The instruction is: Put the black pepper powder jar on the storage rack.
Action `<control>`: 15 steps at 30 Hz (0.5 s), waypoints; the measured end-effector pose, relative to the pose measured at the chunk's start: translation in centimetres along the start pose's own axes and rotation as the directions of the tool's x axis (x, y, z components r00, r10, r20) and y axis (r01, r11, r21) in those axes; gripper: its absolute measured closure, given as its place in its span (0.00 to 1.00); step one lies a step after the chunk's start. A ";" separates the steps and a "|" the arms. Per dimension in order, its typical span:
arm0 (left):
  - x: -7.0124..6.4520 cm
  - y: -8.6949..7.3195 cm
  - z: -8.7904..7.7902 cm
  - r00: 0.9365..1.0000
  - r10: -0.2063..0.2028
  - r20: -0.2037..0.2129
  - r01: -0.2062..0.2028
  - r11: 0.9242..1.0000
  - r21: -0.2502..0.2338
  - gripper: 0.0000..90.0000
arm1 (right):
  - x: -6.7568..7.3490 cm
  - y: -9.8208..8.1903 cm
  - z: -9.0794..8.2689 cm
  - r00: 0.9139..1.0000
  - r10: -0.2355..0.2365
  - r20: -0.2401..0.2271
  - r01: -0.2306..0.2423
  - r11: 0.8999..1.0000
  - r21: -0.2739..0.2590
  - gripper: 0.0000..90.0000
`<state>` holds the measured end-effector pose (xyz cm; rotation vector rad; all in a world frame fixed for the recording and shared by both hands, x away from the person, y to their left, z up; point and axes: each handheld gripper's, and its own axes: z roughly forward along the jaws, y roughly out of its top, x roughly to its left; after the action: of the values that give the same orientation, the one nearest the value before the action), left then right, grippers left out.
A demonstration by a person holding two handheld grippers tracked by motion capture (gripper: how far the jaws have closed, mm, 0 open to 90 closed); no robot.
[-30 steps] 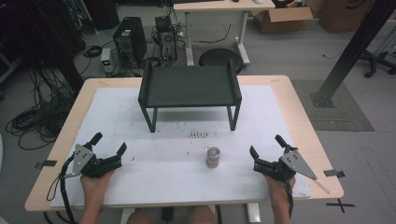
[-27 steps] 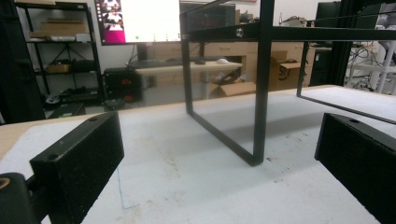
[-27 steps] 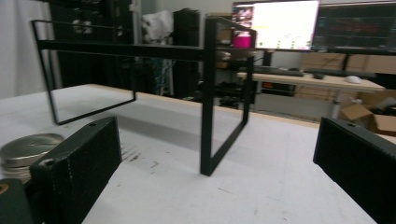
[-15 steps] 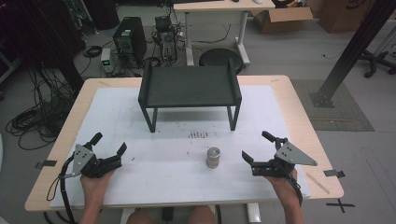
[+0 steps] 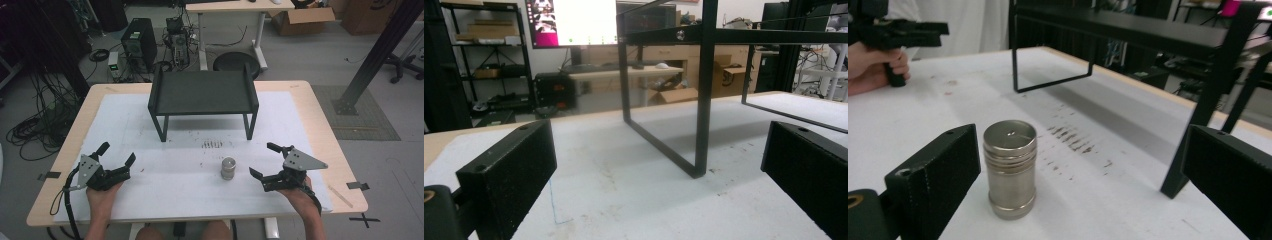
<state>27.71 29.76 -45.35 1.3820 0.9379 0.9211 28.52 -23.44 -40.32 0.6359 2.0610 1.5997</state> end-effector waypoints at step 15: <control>0.0 0.0 0.0 1.000 0.000 0.000 0.000 1.000 0.000 0.02 | 1.0 0.2 2.5 0.996 -0.015 -0.090 0.021 0.997 0.071 0.03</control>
<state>27.71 29.76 -45.35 1.3824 0.9379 0.9205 29.30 -20.88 -40.73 0.5782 2.1913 1.5763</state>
